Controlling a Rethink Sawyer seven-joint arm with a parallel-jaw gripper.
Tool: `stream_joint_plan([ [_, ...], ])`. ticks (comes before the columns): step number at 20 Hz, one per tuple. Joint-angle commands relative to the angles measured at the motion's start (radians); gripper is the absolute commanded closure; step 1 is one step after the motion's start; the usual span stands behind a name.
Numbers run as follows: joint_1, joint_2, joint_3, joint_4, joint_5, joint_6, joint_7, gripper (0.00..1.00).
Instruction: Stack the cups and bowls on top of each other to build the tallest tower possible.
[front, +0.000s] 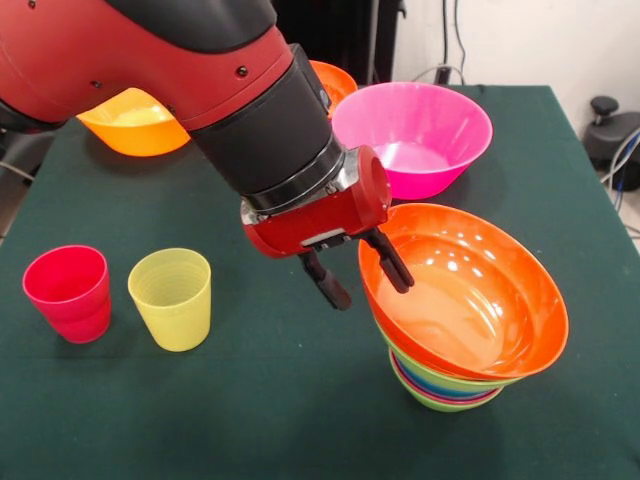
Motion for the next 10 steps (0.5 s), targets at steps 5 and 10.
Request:
stream_joint_plan([
  [5,0.003,0.021,-0.037,-0.084,-0.084,0.088,-0.331,0.0],
  [10,0.007,0.039,-0.039,-0.079,-0.1,0.058,-0.338,0.0],
])
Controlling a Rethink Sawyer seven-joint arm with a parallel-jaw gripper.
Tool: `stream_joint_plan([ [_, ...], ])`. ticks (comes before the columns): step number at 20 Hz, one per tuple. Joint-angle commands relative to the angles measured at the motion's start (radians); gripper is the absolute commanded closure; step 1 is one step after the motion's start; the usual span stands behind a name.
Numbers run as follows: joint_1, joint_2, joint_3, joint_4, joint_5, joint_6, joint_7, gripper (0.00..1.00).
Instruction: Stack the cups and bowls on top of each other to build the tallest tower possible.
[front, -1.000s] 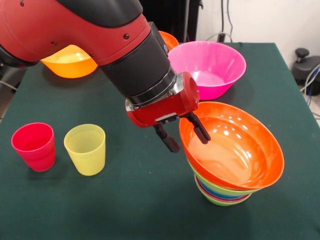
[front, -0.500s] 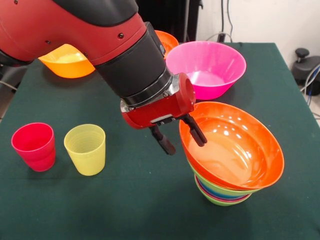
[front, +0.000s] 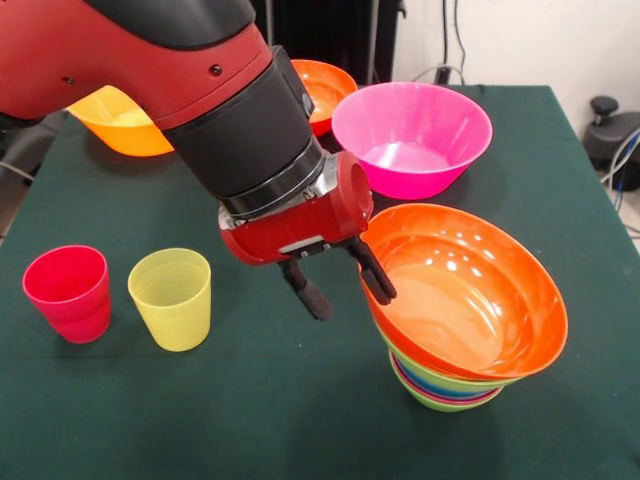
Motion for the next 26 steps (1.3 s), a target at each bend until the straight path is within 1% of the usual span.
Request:
stream_joint_plan([
  [1,0.004,0.036,-0.039,-0.032,-0.097,0.049,-0.336,0.0],
  [7,-0.033,0.009,-0.039,0.061,-0.108,0.008,-0.327,0.0],
  [14,-0.057,-0.004,-0.032,0.118,-0.118,-0.018,-0.307,0.0],
  [20,-0.049,0.004,-0.019,0.123,-0.125,-0.021,-0.283,0.0],
  [22,-0.04,-0.007,-0.017,0.138,-0.122,-0.025,-0.259,0.0],
  [26,-0.006,-0.022,-0.009,0.118,-0.096,0.012,-0.226,0.0],
])
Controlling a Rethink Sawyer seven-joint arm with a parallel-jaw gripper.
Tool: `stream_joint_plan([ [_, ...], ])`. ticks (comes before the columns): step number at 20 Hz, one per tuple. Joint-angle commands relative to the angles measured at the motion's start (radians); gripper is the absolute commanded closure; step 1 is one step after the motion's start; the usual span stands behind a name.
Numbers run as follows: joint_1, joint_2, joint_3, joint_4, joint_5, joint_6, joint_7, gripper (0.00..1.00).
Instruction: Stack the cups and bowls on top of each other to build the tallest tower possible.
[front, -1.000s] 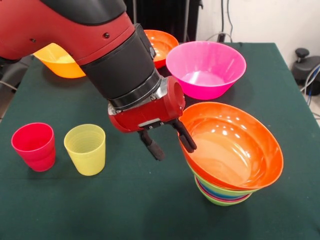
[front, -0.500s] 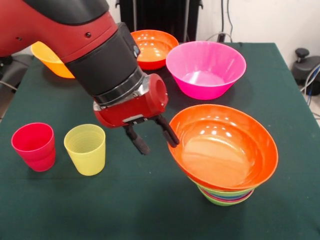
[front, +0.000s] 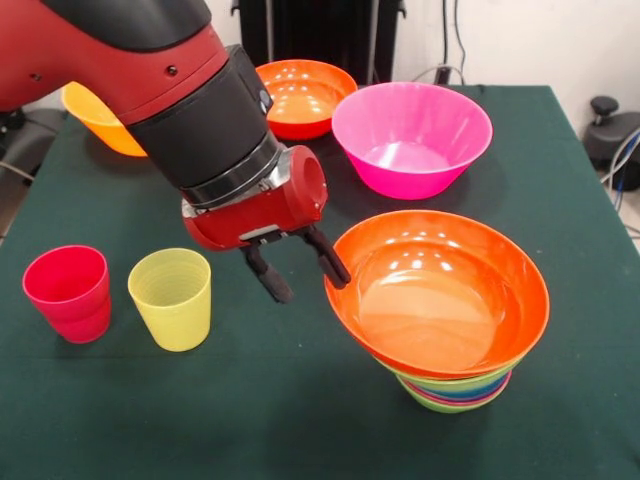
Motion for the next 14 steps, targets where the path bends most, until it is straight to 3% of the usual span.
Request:
stream_joint_plan([
  [1,0.073,-0.015,-0.007,0.024,-0.052,0.036,-0.221,0.0],
  [9,0.17,-0.023,0.005,-0.093,0.036,0.141,-0.134,0.0],
  [14,0.211,-0.008,-0.007,-0.136,0.056,0.134,-0.128,0.0],
])
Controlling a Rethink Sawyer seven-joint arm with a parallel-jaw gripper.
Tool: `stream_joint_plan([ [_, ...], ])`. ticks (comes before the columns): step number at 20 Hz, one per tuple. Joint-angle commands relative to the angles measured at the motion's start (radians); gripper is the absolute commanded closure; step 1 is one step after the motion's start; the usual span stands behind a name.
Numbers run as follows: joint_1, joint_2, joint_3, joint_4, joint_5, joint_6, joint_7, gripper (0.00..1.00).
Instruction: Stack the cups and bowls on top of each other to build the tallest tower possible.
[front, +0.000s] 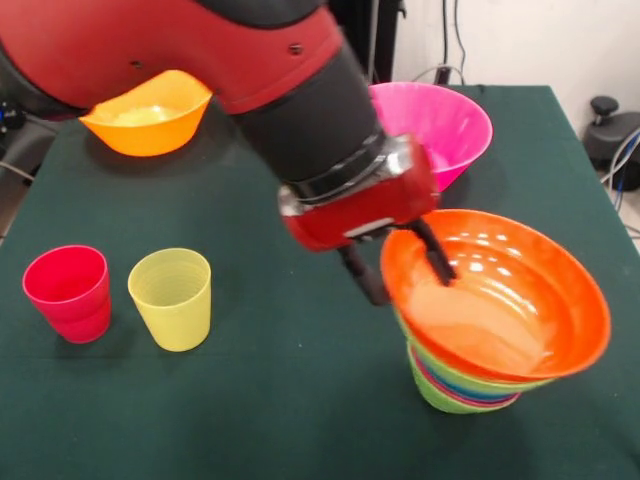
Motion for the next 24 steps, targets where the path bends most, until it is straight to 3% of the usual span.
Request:
stream_joint_plan([
  [1,0.077,0.0,-0.009,-0.049,0.016,0.107,-0.123,0.0],
  [7,0.002,-0.063,-0.01,0.09,0.019,0.048,-0.151,0.0],
  [12,-0.017,-0.045,-0.02,0.083,-0.013,0.023,-0.195,0.0],
  [19,-0.03,-0.039,-0.062,0.03,-0.11,0.002,-0.277,0.0],
  [24,-0.035,-0.026,-0.046,0.003,-0.116,0.037,-0.28,0.0],
])
